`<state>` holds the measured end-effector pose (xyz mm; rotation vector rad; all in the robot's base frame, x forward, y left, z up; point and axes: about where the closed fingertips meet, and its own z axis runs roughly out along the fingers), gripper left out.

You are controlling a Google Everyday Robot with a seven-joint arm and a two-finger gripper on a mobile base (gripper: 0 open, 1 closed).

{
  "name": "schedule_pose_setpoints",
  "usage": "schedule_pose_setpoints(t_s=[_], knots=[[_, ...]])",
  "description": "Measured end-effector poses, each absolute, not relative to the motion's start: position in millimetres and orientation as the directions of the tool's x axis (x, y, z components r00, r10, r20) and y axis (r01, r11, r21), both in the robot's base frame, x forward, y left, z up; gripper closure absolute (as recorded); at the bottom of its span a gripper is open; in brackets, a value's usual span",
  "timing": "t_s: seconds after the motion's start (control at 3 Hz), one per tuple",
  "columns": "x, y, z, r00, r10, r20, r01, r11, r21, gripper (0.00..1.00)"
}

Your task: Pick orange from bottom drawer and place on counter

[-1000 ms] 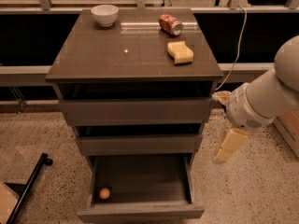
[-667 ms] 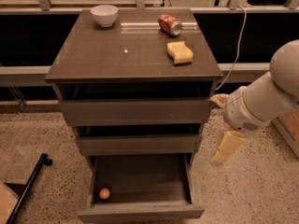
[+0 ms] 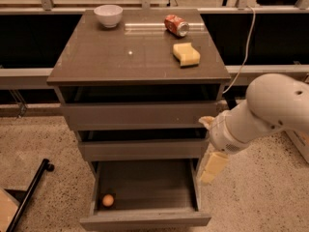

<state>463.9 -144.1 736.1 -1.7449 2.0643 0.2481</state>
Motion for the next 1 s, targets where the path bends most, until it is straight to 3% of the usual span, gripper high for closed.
schedule_pose_setpoints(t_s=[0.33,1.0], knots=[[479.0,-117.2,682.2,-0.116,-0.862,-0.493,-0.975,0.195,-0.111,0.00],[485.9,-87.1,627.9,-0.106,-0.873,-0.476,-0.984,0.161,-0.077,0.00]])
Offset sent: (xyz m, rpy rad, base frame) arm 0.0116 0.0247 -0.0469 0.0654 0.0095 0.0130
